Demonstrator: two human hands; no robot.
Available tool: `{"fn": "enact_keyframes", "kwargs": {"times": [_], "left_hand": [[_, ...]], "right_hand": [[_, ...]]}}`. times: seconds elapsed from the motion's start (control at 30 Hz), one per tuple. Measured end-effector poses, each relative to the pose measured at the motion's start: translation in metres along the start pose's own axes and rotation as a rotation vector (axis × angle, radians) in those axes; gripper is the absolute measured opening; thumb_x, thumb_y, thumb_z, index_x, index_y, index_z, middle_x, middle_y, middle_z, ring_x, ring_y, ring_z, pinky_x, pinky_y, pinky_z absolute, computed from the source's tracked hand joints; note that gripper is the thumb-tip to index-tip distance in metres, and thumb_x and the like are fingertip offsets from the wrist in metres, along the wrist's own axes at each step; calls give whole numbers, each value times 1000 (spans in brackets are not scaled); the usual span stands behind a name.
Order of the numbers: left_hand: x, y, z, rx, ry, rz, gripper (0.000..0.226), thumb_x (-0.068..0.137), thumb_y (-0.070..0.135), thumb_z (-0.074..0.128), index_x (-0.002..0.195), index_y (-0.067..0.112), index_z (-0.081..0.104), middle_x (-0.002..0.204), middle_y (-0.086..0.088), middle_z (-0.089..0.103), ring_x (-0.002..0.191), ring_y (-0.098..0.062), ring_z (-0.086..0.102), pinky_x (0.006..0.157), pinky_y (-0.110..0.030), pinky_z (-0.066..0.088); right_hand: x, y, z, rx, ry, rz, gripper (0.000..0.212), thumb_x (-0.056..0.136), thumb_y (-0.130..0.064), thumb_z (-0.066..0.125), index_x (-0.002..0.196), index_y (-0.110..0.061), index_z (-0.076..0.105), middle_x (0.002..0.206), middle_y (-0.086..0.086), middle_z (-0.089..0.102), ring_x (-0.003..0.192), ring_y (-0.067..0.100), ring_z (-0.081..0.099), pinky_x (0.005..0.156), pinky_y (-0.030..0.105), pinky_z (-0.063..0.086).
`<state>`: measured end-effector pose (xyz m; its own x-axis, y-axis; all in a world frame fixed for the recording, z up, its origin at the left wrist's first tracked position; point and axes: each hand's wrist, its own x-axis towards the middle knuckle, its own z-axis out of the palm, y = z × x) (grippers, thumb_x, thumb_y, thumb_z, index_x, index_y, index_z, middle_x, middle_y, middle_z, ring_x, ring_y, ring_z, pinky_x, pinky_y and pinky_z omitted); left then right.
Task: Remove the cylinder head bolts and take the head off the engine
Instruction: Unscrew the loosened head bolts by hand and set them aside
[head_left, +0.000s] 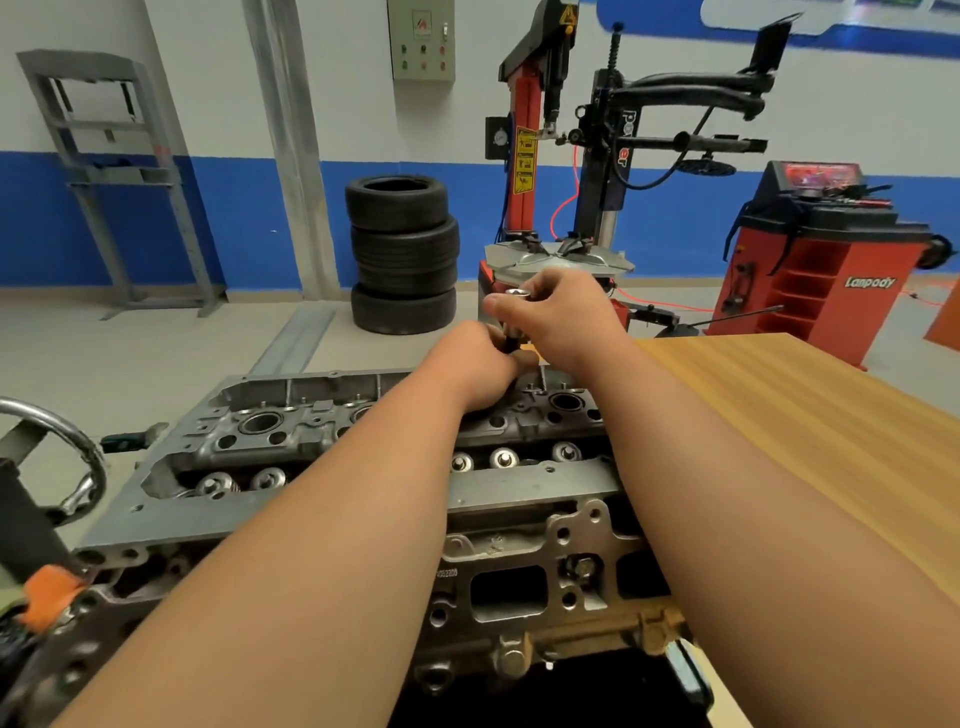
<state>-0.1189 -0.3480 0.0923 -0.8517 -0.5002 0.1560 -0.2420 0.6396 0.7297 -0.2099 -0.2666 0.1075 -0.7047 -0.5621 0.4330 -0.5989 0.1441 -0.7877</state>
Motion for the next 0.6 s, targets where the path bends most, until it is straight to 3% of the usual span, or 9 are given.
{"fn": "enact_keyframes", "kwargs": {"times": [0.07,0.13,0.23,0.37,0.53,0.6], "left_hand": [[0,-2,-2,-66,20,7,12,89,31,64,84,23,70,77,0,67,73,-16,60,63,-30,45],[-2,-4,-4,-84,8,19,12,90,27,62,96,23,72,89,-3,70,84,-18,63,73,-32,48],[-3,-6,-7,-57,0,40,14,90,24,63,99,22,73,92,-5,72,88,-21,65,78,-34,50],[0,-7,-7,14,33,58,13,89,28,66,97,21,73,89,-4,71,86,-20,65,80,-37,52],[3,-7,-5,42,76,41,17,88,33,67,97,20,73,88,-2,71,84,-16,63,67,-28,45],[3,-7,-5,43,91,35,18,86,35,69,94,19,74,87,-3,71,83,-17,63,66,-29,46]], "right_hand": [[0,0,-2,0,-5,-49,25,78,-39,77,76,-18,62,68,-4,65,59,5,60,50,17,44],[-2,1,-4,43,-71,-91,16,83,-33,73,80,-19,68,64,-7,65,55,0,58,51,13,45],[-3,1,-7,71,-138,-131,9,88,-29,66,82,-25,71,64,-10,65,59,1,58,57,18,49],[-2,1,-3,43,-140,-105,11,90,-35,62,86,-28,67,72,-12,65,65,0,59,60,20,46],[-2,1,1,-35,-37,-39,34,83,-42,69,82,-10,60,75,5,69,72,19,65,64,32,53],[-2,1,-1,-84,-19,-98,30,84,-41,69,83,-11,63,73,0,66,63,3,60,55,19,46]]}}
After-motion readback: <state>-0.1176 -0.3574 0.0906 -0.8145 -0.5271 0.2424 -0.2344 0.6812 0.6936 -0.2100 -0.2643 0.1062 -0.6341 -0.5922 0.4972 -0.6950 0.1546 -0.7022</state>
